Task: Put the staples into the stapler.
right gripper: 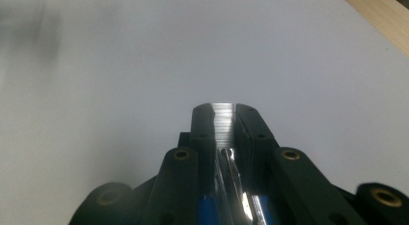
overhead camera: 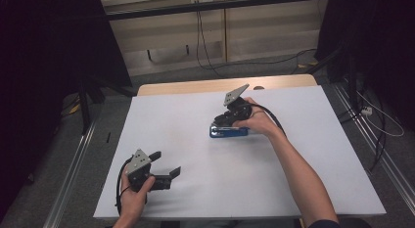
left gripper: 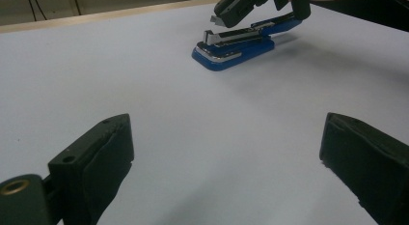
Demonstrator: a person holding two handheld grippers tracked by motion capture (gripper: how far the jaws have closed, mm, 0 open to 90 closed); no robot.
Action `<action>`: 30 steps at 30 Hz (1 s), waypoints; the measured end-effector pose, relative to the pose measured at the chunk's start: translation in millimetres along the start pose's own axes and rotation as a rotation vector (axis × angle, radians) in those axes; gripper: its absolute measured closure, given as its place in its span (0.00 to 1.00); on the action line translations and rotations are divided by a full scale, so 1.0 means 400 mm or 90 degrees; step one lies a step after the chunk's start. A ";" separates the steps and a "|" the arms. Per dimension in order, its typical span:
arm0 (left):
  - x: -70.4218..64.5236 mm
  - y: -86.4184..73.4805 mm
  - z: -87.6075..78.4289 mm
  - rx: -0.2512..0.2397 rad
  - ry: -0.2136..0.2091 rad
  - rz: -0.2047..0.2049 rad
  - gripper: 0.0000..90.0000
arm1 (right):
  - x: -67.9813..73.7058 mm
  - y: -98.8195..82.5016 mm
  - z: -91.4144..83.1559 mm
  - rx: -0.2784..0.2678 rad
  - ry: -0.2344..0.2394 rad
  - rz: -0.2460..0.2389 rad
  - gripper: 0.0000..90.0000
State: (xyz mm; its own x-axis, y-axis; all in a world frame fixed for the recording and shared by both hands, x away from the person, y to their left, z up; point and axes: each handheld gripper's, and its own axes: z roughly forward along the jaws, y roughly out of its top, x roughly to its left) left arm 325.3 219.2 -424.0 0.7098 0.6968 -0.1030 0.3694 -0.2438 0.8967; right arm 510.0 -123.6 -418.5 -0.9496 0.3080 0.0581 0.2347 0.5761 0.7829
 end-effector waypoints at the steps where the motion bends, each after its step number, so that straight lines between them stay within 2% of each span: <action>1: 0.000 0.000 0.000 0.000 0.000 0.000 0.06 | -0.001 -0.001 0.000 0.002 0.001 0.000 0.88; 8: 0.000 0.000 0.002 0.004 -0.003 0.004 0.06 | -0.013 -0.012 0.003 0.016 0.006 -0.009 0.88; 13: 0.001 0.000 0.002 0.004 -0.003 0.003 0.06 | -0.019 -0.016 0.004 0.012 0.006 -0.005 0.88; 30: 0.000 0.000 0.001 0.002 -0.004 0.001 0.06 | -0.016 -0.017 0.018 0.018 0.011 -0.039 0.88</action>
State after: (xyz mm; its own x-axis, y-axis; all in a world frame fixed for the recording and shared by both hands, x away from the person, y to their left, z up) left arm 325.5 219.1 -424.3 0.7144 0.6919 -0.1049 0.3703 -0.2465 0.8956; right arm 516.1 -124.2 -428.7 -0.9659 0.2581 0.0221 0.1818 0.6149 0.7674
